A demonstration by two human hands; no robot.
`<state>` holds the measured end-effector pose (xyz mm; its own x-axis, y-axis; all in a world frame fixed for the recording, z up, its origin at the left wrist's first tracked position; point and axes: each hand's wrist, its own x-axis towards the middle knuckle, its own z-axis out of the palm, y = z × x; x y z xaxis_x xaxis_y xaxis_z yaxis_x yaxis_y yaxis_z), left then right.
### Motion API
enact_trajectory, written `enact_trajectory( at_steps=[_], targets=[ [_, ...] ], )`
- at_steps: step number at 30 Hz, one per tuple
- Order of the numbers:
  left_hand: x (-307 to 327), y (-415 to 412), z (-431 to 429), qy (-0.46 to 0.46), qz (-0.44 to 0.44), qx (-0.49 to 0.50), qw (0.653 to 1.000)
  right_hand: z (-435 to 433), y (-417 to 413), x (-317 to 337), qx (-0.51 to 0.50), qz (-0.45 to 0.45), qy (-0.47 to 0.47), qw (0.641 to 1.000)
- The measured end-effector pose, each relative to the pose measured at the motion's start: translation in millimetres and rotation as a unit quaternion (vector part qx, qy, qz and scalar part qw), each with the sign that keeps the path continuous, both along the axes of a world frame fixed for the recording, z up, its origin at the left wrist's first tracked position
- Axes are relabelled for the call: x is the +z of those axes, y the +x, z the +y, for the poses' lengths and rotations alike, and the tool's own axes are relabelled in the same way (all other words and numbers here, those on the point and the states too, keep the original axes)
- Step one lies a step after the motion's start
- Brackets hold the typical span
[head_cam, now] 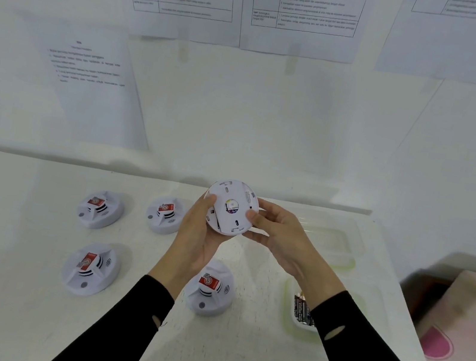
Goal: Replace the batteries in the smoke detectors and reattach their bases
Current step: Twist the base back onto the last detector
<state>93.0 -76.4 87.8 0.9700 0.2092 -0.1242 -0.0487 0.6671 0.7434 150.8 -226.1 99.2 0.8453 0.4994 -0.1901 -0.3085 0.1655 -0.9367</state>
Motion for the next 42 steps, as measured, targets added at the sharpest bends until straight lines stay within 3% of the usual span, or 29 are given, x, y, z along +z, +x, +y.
enact_trajectory(
  at_steps=[6, 16, 25, 33, 40, 42],
  targets=[
    [1, 2, 2, 0.006, -0.007, -0.022, 1.000, -1, 2, -2, 0.023, 0.115, 0.061, 0.991],
    [-3, 5, 9, 0.011, -0.008, -0.035, 0.999, -1, -1, -3, 0.027, 0.112, 0.055, 0.992],
    [3, 9, -7, -0.017, 0.036, -0.010, 0.999, 9, -9, 5, -0.038, 0.241, 0.136, 0.960],
    [3, 12, -2, -0.073, 0.062, -0.032, 0.995, 10, -17, 2, -0.021, 0.193, 0.162, 0.968],
    [7, 13, 0, -0.064, 0.050, -0.065, 0.995, 1, -15, -7, -0.012, 0.164, 0.155, 0.974],
    [6, 13, -1, -0.046, 0.040, -0.061, 0.996, 1, -17, -9, -0.018, 0.135, 0.117, 0.984]
  ],
)
